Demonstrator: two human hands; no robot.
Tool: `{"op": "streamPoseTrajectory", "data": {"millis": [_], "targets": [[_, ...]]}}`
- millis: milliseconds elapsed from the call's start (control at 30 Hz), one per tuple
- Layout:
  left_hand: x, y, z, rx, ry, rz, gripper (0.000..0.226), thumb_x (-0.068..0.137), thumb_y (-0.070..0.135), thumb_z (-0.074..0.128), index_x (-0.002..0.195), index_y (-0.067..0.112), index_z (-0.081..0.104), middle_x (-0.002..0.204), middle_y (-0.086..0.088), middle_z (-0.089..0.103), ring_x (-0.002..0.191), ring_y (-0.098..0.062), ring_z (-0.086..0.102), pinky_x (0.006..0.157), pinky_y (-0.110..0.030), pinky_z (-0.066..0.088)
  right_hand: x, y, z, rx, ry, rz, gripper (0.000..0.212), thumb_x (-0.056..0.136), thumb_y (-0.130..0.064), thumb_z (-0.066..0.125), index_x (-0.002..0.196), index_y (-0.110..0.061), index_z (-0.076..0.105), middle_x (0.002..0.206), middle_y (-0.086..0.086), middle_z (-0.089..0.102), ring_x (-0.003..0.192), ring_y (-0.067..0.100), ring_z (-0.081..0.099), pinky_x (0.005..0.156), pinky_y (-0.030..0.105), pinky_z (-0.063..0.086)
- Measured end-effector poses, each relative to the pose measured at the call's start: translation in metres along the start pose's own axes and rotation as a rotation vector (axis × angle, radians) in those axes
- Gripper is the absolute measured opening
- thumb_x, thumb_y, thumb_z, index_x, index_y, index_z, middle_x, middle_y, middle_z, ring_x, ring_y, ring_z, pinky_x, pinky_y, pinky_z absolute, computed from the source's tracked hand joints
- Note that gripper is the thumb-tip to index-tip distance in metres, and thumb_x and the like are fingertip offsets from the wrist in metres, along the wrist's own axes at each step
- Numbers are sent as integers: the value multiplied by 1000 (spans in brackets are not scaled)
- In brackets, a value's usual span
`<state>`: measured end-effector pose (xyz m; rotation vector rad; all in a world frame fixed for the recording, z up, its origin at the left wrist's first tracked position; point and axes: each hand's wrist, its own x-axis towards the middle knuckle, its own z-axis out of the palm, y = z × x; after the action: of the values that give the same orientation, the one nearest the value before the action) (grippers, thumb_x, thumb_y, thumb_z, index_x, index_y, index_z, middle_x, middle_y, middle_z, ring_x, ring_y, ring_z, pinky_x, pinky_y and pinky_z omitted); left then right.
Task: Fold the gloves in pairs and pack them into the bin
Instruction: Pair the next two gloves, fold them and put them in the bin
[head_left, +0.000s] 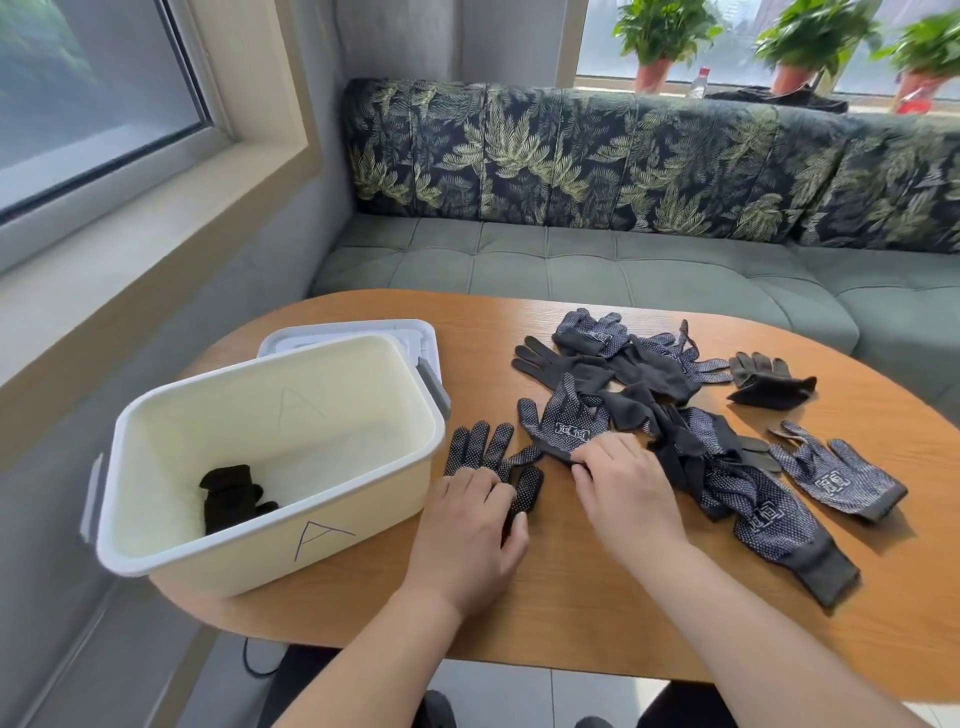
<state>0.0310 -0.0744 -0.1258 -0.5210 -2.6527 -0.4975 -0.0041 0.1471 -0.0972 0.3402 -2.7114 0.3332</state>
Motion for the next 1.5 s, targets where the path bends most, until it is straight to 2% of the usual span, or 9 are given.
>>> {"op": "streamPoseTrajectory", "data": {"millis": [167,267,533,767,900,1000,1133,1300,1500], "targets": [[0,-2,-2,-62,-52,22,28,96,39,60,113,18,67,126,1,58,126,-24,53,109,-40,44,26,-4,-63,409,138,160,8,97,-15,65,98,-23,63,78,-11,65,70,7,59,67,21,42],[2,-2,-5,-93,-127,15,43,101,43,54,136,18,61,151,1,49,147,-22,41,121,-42,37,51,-3,-92,483,140,227,7,99,-17,63,99,-23,66,83,-11,73,74,5,65,71,17,47],[10,-1,-4,75,-446,-44,78,107,66,18,171,27,-1,178,11,-11,162,-10,-18,134,-40,-5,64,-4,-129,405,239,91,10,98,-15,67,105,-18,73,90,-6,73,76,10,72,74,18,54],[16,-1,4,145,-524,-67,82,105,69,15,171,24,-4,177,5,-19,162,-16,-24,133,-46,-8,-39,-1,-60,169,-154,-243,10,84,-25,64,94,-25,61,95,-12,60,90,13,57,80,38,56],[14,-1,4,131,-470,-58,79,106,63,16,172,22,3,179,1,-10,164,-17,-16,133,-46,-5,-76,-6,-35,160,-190,-302,11,88,-31,69,89,-23,61,100,-11,58,94,16,54,80,35,53],[7,0,5,59,-292,1,68,107,52,28,165,17,38,175,-3,27,164,-23,14,133,-47,13,-71,-12,-35,188,-63,-192,12,101,-32,61,98,-22,65,104,-11,61,101,16,58,87,34,53],[1,-1,8,37,-214,42,56,105,42,37,148,16,62,161,-5,52,154,-30,42,127,-51,34,-61,-23,-17,83,-177,37,48,107,-49,42,146,-26,59,152,-2,55,146,20,44,118,41,44],[7,1,1,128,-473,-30,74,103,58,4,171,30,10,179,4,-3,165,-20,-10,133,-43,-6,-47,-28,0,-37,-429,116,58,113,-52,28,169,-38,19,179,0,9,165,24,4,132,41,9],[-3,8,-8,137,-502,-61,82,98,65,-3,171,29,-4,177,3,-20,161,-20,-26,133,-45,-9,-59,-31,-3,-41,-372,29,65,109,-60,10,169,-38,21,179,-8,4,166,21,1,134,42,4]]}}
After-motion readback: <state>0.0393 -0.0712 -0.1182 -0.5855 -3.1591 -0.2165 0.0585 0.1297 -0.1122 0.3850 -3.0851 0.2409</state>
